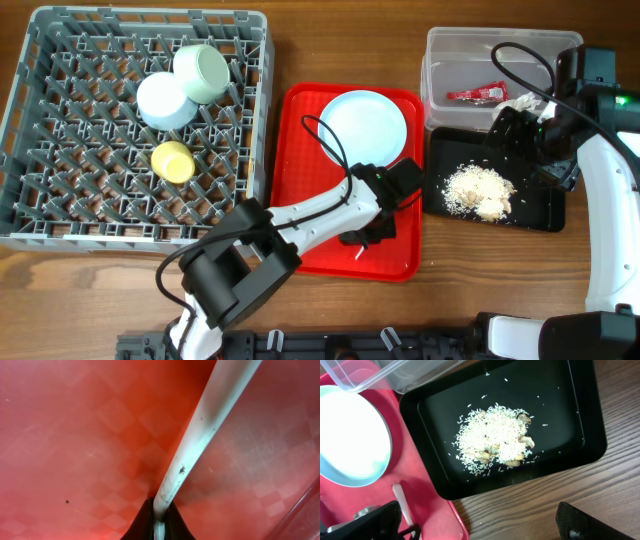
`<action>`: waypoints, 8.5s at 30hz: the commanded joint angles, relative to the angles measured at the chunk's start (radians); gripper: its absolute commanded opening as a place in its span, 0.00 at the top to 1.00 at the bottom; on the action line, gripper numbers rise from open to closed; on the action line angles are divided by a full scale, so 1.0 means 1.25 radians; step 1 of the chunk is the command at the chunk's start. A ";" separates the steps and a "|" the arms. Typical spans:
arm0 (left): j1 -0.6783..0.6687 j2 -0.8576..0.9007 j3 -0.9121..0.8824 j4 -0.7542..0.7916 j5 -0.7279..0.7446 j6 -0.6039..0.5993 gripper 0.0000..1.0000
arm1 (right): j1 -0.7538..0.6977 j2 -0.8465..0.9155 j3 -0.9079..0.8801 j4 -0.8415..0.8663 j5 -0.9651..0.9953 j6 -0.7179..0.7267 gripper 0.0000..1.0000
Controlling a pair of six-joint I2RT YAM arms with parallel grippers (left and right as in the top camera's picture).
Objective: Sort waste into correct bins and load items into the dishwasher rack
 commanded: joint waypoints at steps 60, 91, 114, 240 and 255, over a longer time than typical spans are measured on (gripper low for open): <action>0.578 -0.193 -0.006 0.095 -0.155 0.463 0.61 | -0.003 -0.005 0.003 -0.001 0.013 -0.010 0.00; 0.177 -0.080 -0.007 0.362 -0.065 0.588 0.42 | -0.002 -0.005 0.003 0.003 0.013 -0.008 0.00; 0.148 0.036 -0.007 0.266 -0.067 0.649 0.88 | -0.003 -0.005 0.003 0.004 0.013 -0.008 0.00; 0.727 -0.818 -0.297 0.006 0.057 0.627 0.00 | 0.147 -0.410 -0.347 0.418 -0.081 -0.082 0.00; 0.724 -1.029 -0.381 0.018 0.085 0.625 0.00 | 0.147 -0.618 -0.419 0.327 -0.022 -0.067 0.00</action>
